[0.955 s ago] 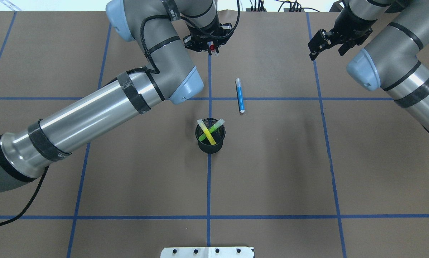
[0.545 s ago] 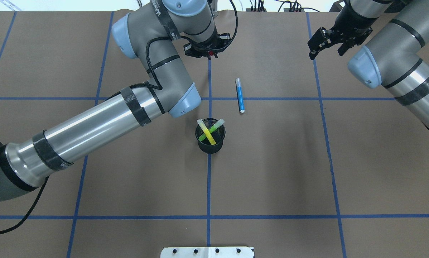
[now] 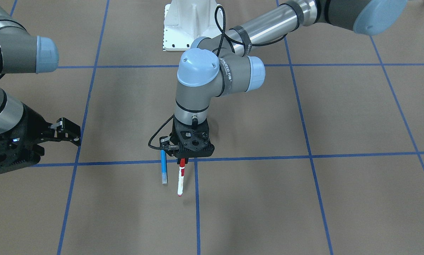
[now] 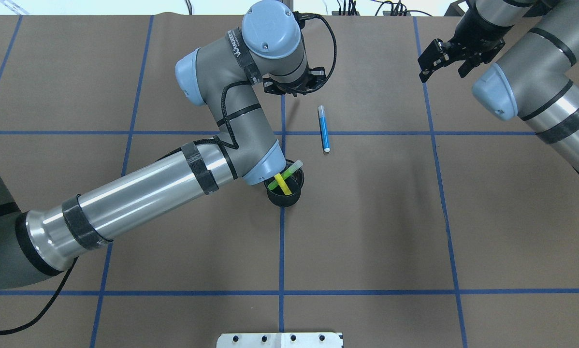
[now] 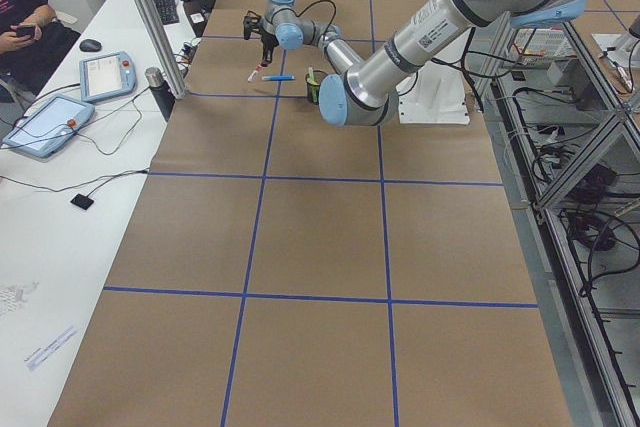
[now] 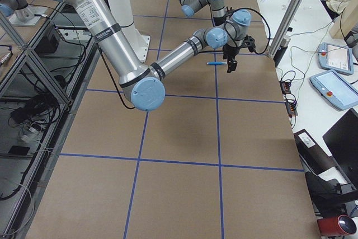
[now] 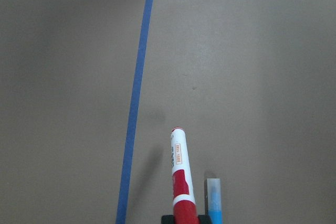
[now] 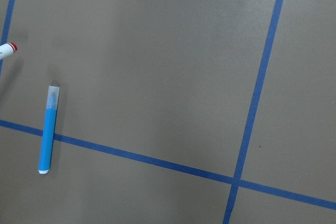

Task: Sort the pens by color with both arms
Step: 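Lower the red-capped marker beside the blue highlighter and open the left gripper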

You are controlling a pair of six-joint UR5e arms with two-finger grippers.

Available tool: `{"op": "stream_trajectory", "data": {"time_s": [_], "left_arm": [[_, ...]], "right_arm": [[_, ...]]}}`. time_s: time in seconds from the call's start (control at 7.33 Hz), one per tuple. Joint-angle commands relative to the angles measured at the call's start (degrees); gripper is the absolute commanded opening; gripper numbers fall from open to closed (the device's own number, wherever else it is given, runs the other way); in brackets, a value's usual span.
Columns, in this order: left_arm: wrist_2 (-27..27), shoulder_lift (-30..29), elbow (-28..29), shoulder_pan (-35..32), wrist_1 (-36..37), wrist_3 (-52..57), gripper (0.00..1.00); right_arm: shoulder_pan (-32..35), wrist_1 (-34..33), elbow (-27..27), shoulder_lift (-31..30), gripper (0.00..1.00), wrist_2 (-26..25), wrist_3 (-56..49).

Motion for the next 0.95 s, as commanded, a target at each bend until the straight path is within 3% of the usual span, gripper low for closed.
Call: {"op": "stream_trajectory", "data": {"time_s": [0.0,0.82], "left_arm": [[1.8,-1.2,2.0,0.7,-0.1,0.0,0.17],[2.9,-1.3,2.6,1.9,-0.5,2.1,0.28]], "right_arm": [[0.0,0.1,0.5,-0.4,0.98,0.0,0.0],[0.0,0.0,0.4,-0.4,0.98,-0.1,0.0]]}}
